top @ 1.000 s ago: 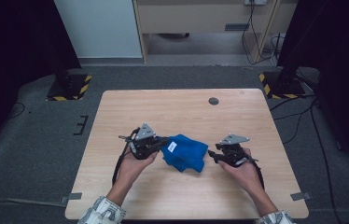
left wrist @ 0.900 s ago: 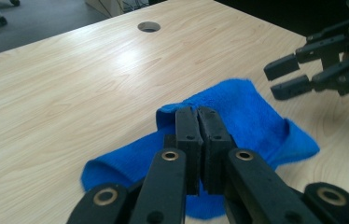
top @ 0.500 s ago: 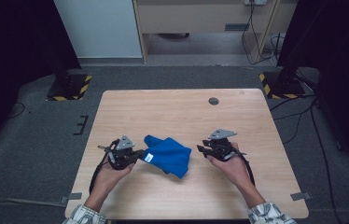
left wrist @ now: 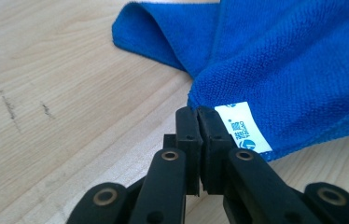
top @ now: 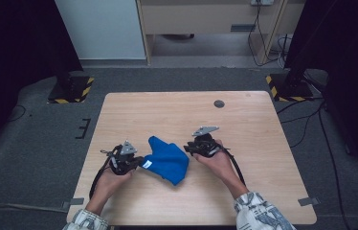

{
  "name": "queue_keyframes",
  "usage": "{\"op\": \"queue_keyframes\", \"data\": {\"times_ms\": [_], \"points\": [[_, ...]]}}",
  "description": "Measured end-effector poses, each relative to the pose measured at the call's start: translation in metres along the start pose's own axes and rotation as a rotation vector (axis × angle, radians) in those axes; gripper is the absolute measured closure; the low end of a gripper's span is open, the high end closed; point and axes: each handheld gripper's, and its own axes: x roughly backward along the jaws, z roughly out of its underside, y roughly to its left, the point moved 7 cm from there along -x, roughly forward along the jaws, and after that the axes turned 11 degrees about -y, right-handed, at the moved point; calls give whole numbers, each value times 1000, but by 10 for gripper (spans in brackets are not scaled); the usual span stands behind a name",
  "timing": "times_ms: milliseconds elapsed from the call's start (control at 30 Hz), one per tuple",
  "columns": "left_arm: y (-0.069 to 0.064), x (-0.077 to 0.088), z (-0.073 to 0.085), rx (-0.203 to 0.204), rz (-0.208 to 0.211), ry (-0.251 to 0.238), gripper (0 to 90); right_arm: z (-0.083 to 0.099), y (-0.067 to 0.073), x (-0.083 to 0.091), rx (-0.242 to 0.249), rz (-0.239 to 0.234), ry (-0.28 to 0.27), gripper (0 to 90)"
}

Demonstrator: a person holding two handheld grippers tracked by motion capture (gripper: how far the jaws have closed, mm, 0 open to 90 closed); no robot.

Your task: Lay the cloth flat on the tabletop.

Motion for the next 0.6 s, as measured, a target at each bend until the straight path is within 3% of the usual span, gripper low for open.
{"op": "queue_keyframes", "data": {"times_ms": [233,300,500,600], "points": [[3,-4,0,3,-13,-8,877,-3,13,-24,-37,-49,13,579],[5,-4,-1,9,-17,-14,877,-3,13,-29,-39,-52,25,610],[7,-4,-6,20,-24,-44,877,-3,14,-32,-20,-58,48,850],[5,-2,-10,34,-19,-63,877,-4,14,-29,-19,-53,39,882]]}}
